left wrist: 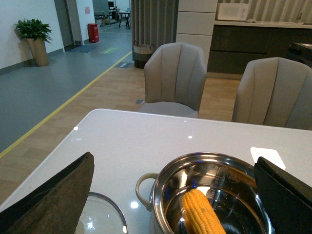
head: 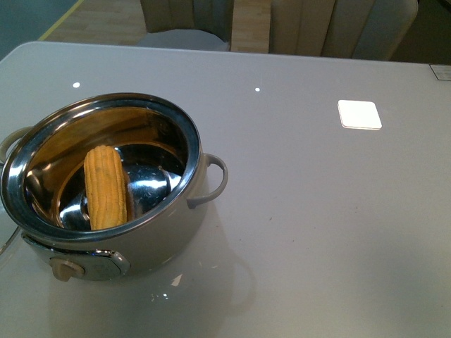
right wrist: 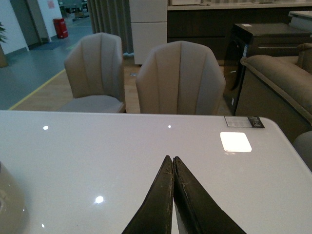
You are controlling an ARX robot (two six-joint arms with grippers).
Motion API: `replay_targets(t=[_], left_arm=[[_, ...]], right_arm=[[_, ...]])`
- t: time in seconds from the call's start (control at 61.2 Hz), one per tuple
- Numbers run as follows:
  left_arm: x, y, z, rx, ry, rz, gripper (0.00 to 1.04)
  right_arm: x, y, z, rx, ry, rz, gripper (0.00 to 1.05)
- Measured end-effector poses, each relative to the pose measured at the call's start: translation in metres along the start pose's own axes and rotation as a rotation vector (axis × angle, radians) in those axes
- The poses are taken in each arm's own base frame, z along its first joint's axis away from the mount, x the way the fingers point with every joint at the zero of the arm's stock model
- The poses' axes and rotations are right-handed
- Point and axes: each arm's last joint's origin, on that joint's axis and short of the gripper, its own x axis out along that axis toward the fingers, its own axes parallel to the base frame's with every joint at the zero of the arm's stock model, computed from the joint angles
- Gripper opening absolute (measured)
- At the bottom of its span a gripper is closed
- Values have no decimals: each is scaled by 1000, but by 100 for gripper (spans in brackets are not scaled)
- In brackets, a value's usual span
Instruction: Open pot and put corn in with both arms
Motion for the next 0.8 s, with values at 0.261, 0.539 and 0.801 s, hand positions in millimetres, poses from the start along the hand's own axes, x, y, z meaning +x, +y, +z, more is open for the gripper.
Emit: replay_targets(t=[0.261, 0.539, 0.801], left_arm=[[0, 0, 0, 0, 0, 0, 98], [0, 0, 0, 0, 0, 0, 98], [0, 0, 0, 0, 0, 0, 98]], right_arm=[[-5, 0, 0, 0, 1, 0, 2], [-18, 0, -3, 0, 6, 2, 2], [-19, 0, -3, 0, 4, 2, 2]])
